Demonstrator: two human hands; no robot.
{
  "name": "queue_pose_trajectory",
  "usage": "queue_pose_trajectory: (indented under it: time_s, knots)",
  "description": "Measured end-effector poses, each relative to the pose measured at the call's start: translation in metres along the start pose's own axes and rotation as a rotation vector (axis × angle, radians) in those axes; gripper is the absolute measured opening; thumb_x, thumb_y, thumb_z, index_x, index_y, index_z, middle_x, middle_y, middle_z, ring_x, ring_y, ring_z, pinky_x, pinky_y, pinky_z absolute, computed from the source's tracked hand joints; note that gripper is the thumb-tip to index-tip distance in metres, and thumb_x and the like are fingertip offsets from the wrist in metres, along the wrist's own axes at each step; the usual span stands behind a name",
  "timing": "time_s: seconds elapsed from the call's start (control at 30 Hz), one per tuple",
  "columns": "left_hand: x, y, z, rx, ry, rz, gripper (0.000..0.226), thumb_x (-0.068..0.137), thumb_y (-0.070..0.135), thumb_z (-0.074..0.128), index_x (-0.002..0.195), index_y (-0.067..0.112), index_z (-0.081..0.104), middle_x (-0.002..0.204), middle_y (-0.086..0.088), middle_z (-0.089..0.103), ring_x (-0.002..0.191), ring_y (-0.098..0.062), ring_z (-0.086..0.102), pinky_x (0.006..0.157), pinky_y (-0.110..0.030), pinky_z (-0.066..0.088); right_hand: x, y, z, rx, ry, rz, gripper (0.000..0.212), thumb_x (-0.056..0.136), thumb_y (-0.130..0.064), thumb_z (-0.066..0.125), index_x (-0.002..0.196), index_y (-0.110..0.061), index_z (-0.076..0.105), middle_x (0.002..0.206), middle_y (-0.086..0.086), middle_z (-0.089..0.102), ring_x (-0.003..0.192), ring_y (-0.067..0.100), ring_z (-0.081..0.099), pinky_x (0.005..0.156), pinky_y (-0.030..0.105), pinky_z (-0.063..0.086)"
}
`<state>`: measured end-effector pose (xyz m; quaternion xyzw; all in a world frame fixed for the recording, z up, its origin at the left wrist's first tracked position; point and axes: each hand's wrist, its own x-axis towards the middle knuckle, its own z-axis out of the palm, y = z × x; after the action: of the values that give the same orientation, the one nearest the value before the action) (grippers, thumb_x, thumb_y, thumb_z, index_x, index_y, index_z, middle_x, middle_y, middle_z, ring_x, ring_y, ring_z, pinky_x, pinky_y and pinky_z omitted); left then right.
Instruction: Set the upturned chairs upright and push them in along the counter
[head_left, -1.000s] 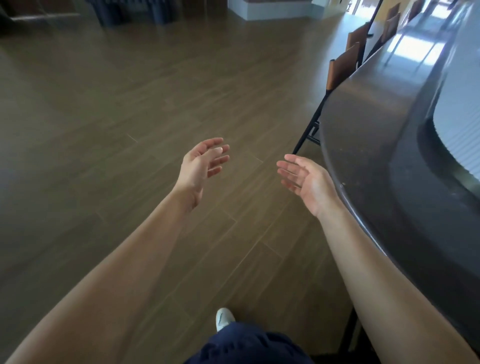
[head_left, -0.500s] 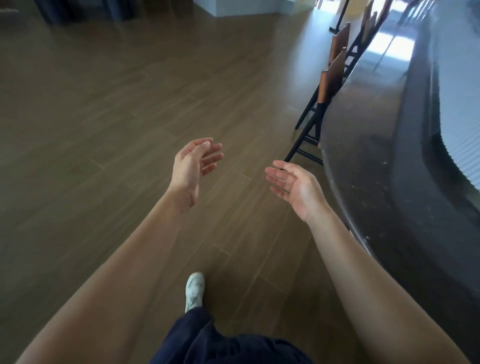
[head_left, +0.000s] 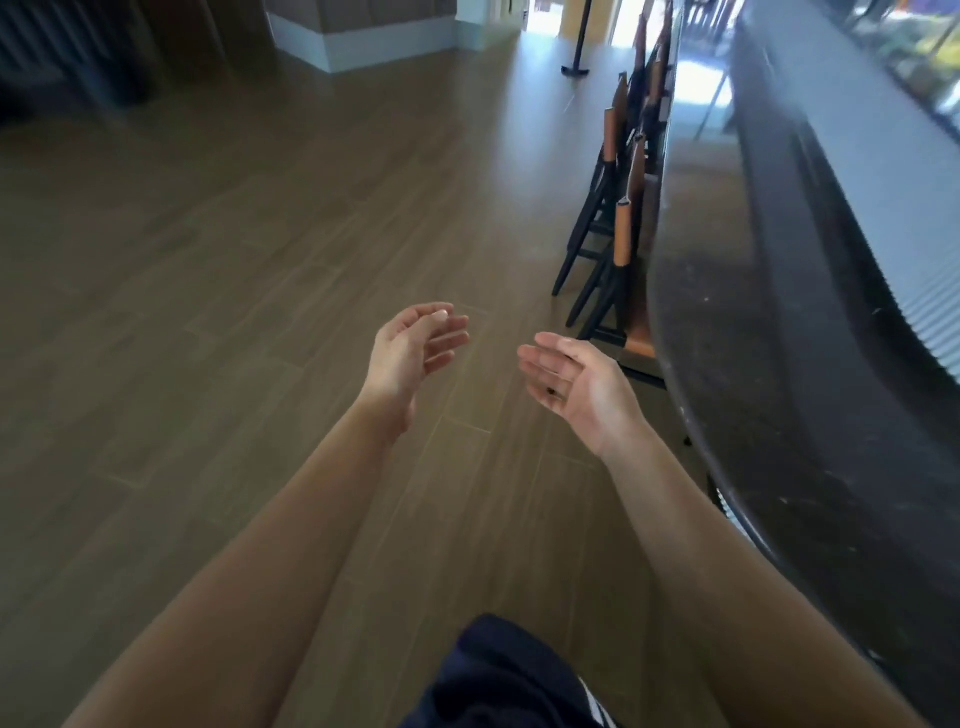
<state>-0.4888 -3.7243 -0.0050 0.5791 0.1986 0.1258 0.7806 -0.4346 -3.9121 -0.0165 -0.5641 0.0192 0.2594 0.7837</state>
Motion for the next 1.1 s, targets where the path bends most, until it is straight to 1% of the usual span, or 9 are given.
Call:
queue_pose_trajectory:
  time_s: [0.13, 0.3, 0.4, 0.53, 0.73, 0.97, 1.1]
  knots:
    - [0.075, 0.004, 0.011, -0.012, -0.049, -0.01, 0.016, 0.099, 0.016, 0.047, 0.099, 0.014, 0.062, 0.101, -0.008, 0.072, 0.092, -0.021, 0.069, 0.089, -0.037, 0.048, 0.063, -0.013, 0.001, 0.084, 0.051, 0.019, 0.026, 0.099, -0.023, 0.046, 0.115, -0.011, 0.063, 0.11, 0.007, 0.074, 0.108, 0.022, 0.068, 0.095, 0.04, 0.047]
    - [0.178, 0.009, 0.032, 0.004, -0.098, -0.019, 0.016, 0.098, 0.018, 0.048, 0.099, 0.014, 0.063, 0.103, -0.008, 0.072, 0.095, -0.023, 0.069, 0.083, -0.034, 0.049, 0.149, -0.038, -0.004, 0.163, 0.117, 0.02, 0.028, 0.099, -0.022, 0.046, 0.119, -0.01, 0.061, 0.11, 0.008, 0.074, 0.109, 0.025, 0.067, 0.092, 0.039, 0.049]
    - [0.237, 0.02, 0.05, 0.04, -0.107, -0.017, 0.016, 0.098, 0.018, 0.048, 0.099, 0.014, 0.064, 0.104, -0.009, 0.072, 0.097, -0.024, 0.068, 0.085, -0.035, 0.049, 0.201, -0.066, -0.007, 0.173, 0.158, -0.007, 0.029, 0.099, -0.023, 0.047, 0.122, -0.01, 0.06, 0.109, 0.007, 0.074, 0.11, 0.025, 0.067, 0.096, 0.041, 0.048]
    - [0.308, 0.037, 0.076, 0.006, -0.113, -0.013, 0.018, 0.099, 0.018, 0.047, 0.101, 0.013, 0.064, 0.106, -0.011, 0.072, 0.097, -0.025, 0.069, 0.085, -0.034, 0.049, 0.266, -0.108, -0.009, 0.159, 0.196, -0.07, 0.028, 0.1, -0.025, 0.046, 0.119, -0.012, 0.061, 0.109, 0.007, 0.074, 0.109, 0.024, 0.067, 0.103, 0.044, 0.045]
    - [0.389, 0.04, 0.104, -0.002, -0.144, -0.046, 0.018, 0.098, 0.02, 0.048, 0.102, 0.013, 0.063, 0.107, -0.01, 0.072, 0.099, -0.024, 0.069, 0.084, -0.033, 0.05, 0.336, -0.143, -0.013, 0.166, 0.236, -0.11, 0.025, 0.099, -0.026, 0.048, 0.118, -0.015, 0.061, 0.108, 0.006, 0.075, 0.107, 0.021, 0.069, 0.105, 0.044, 0.045]
    - [0.496, 0.03, 0.141, 0.046, -0.241, -0.09, 0.016, 0.097, 0.022, 0.051, 0.102, 0.014, 0.064, 0.105, -0.007, 0.073, 0.1, -0.024, 0.069, 0.086, -0.035, 0.049, 0.424, -0.162, -0.029, 0.225, 0.343, -0.102, 0.023, 0.1, -0.024, 0.048, 0.115, -0.015, 0.062, 0.109, 0.006, 0.074, 0.107, 0.022, 0.068, 0.097, 0.04, 0.048]
    - [0.567, 0.034, 0.166, 0.101, -0.31, -0.111, 0.016, 0.098, 0.02, 0.051, 0.105, 0.014, 0.064, 0.106, -0.005, 0.073, 0.1, -0.021, 0.069, 0.089, -0.035, 0.051, 0.487, -0.176, -0.037, 0.287, 0.427, -0.089, 0.022, 0.1, -0.022, 0.048, 0.114, -0.015, 0.062, 0.111, 0.006, 0.073, 0.107, 0.022, 0.067, 0.088, 0.036, 0.05]
